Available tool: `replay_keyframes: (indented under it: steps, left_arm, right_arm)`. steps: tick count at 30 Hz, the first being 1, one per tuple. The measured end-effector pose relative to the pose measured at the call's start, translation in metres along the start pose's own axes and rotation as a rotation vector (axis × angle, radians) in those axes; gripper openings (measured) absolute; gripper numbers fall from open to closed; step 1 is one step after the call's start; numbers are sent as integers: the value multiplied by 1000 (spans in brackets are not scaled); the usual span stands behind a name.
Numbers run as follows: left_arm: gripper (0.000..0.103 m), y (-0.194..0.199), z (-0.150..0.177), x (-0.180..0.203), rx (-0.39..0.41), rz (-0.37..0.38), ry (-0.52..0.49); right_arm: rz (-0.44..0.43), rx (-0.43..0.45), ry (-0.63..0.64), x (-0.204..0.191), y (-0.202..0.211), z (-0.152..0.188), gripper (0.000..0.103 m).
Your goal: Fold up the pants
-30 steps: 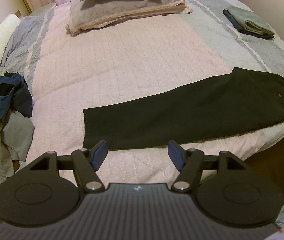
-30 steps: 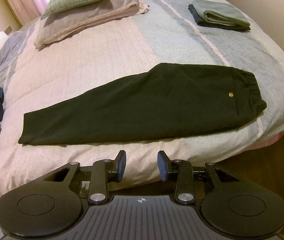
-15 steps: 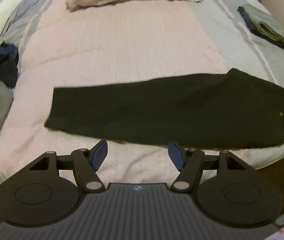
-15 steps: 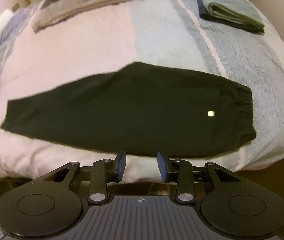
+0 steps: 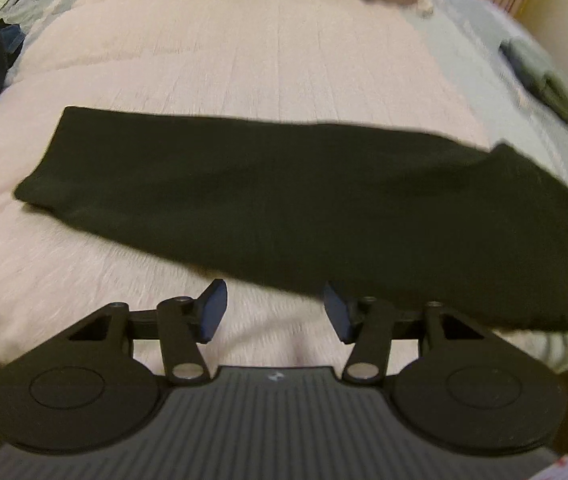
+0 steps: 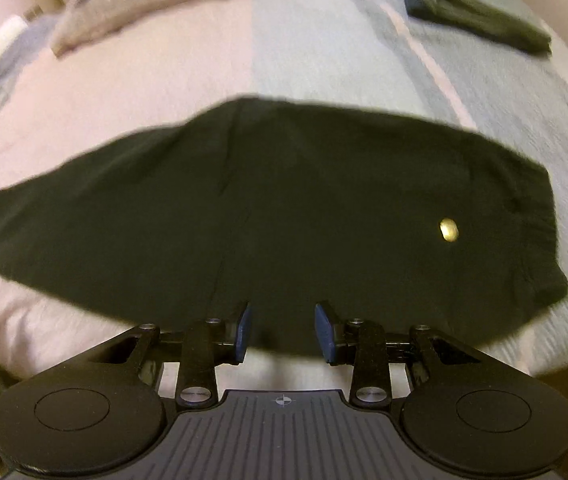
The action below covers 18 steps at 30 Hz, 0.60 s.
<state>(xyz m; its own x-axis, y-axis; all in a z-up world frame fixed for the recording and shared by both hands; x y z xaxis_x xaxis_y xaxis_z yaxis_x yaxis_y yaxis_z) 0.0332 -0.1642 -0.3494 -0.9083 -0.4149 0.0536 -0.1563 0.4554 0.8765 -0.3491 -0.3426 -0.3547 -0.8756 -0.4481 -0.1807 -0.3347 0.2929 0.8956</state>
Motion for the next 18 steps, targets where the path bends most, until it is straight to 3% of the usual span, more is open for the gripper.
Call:
replay_keyframes:
  steps: [2,4,7,12,18]
  left_arm:
    - [48,-13,4,-15,58,-1,23]
    - [40,-23,7,-31,112,-4,50]
    - [40,-28,20,-58,195,-5,134]
    - [38,-33,60,-125,280,72,448]
    - [43,-43,69,-180,380,144,695]
  right_arm:
    - [-6,76,-12,9,-7,3,32]
    - [-26,132,-39,19,-14,7,32]
    - [-28,198,-44,30,-23,18,32]
    - [-36,308,-96,50,-10,49,32]
    - [-46,359,-199,64,26,83,32]
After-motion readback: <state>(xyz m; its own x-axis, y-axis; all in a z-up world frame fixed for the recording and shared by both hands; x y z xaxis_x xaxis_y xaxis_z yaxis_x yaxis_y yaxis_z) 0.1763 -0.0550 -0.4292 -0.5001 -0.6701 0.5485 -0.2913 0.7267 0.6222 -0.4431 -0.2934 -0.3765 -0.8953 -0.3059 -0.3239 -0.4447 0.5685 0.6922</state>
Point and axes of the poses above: each gripper's, at about its wrist camera, not at the fingertips, and y roughly against the way its jaws point, x to its right, z to its underside, the point moved 3 cm from there along -y, roughly the way its jaws point, and after that the axes turned 7 degrees about -y, right-handed, at the moved point
